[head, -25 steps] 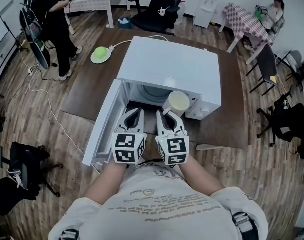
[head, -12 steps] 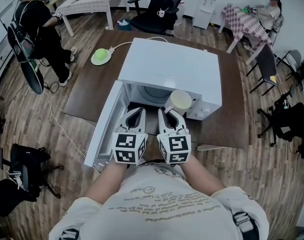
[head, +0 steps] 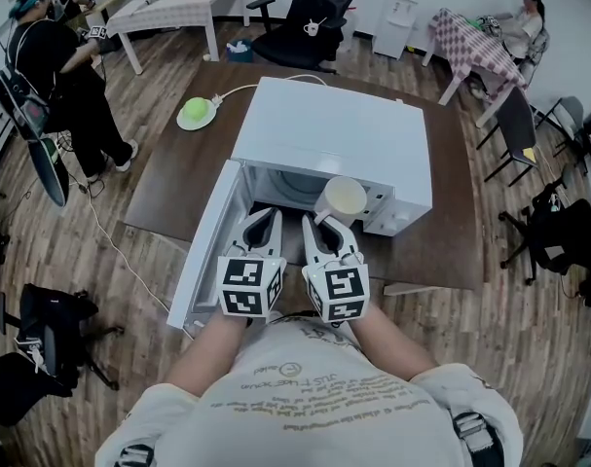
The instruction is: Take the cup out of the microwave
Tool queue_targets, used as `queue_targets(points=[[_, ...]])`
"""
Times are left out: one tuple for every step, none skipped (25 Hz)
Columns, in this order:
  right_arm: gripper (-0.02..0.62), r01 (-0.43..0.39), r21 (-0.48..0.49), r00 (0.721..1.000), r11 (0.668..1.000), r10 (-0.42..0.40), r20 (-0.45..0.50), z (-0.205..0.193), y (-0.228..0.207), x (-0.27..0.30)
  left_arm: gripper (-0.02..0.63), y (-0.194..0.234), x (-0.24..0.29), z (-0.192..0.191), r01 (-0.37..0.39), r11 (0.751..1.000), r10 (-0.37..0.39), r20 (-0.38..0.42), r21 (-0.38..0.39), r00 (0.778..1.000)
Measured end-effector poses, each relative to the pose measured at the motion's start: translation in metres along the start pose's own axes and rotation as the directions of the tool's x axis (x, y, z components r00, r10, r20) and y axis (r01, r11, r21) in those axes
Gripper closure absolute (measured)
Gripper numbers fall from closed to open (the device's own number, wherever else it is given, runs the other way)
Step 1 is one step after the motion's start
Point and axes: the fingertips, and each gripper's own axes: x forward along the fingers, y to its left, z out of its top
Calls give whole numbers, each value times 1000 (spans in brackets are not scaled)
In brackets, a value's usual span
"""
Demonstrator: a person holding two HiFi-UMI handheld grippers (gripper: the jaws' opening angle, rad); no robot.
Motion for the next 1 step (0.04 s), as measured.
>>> queue_targets(points=[[561, -2, 0, 1000, 1000, 2, 0, 1, 1, 1, 597, 0, 0, 0, 1, 1000, -1, -1, -2, 1000]])
